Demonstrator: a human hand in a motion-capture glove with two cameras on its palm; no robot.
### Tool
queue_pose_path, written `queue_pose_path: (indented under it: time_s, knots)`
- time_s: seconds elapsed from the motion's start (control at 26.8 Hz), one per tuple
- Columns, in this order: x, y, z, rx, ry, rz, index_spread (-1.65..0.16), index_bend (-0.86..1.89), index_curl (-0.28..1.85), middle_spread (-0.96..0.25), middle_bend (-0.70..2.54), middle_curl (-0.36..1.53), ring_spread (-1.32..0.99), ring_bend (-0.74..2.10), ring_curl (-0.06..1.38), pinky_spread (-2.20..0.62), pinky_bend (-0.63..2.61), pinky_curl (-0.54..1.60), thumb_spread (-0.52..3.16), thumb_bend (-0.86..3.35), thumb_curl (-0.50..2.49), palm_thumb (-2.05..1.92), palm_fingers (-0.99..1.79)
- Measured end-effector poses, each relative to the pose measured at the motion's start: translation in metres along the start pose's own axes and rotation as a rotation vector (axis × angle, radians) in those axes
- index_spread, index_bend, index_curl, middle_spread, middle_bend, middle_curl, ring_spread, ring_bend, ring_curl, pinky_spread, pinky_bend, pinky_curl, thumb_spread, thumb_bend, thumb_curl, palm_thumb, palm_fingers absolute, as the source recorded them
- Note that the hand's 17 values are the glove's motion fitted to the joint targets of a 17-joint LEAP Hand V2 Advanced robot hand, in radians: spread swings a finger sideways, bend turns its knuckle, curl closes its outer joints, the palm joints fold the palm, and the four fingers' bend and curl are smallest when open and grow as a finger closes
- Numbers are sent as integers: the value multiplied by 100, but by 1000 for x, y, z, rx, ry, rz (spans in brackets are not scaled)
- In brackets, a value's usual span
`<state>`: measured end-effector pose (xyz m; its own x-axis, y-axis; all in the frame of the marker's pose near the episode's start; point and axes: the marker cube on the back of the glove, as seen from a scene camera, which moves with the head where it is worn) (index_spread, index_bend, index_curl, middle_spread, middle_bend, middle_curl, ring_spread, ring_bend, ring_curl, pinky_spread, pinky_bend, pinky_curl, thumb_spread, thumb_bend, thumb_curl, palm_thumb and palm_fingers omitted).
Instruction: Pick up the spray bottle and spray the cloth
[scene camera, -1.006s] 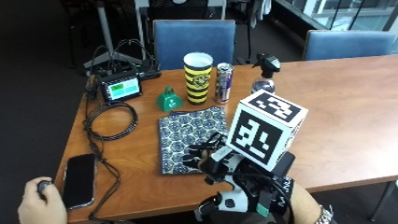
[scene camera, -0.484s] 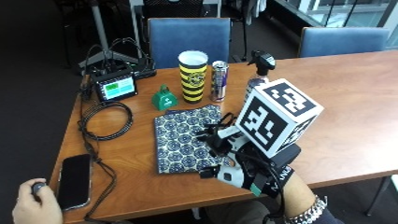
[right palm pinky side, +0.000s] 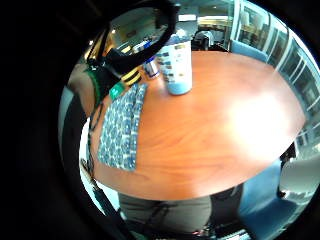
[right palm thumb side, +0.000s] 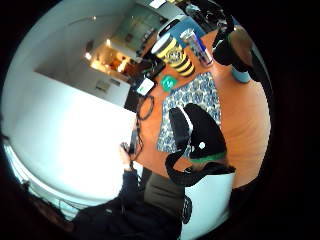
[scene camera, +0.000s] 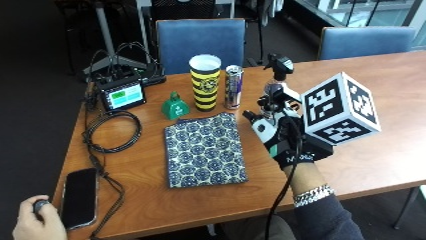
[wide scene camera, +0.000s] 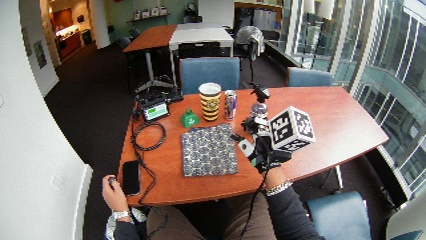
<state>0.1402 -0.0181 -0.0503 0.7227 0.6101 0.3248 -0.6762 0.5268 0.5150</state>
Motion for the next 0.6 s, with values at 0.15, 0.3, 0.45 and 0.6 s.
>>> queue_pose_path:
  time_s: [0.15,0.3,0.45,0.6]
  knots:
    - [11,-27,0,86,-53,143,-34,15,32,-11,26,33,-8,42,30,13,18,26,115,9,25,64,94]
    - [6,-48,14,164,-99,216,-33,11,31,-12,27,34,-8,43,32,11,19,27,116,8,27,66,94]
    - [-4,-63,42,191,-221,253,-31,3,28,-11,24,35,-7,44,35,10,27,31,115,6,28,67,80]
    - [4,-77,63,196,-384,316,-30,6,26,-11,27,37,-7,41,35,11,28,33,110,8,31,77,71]
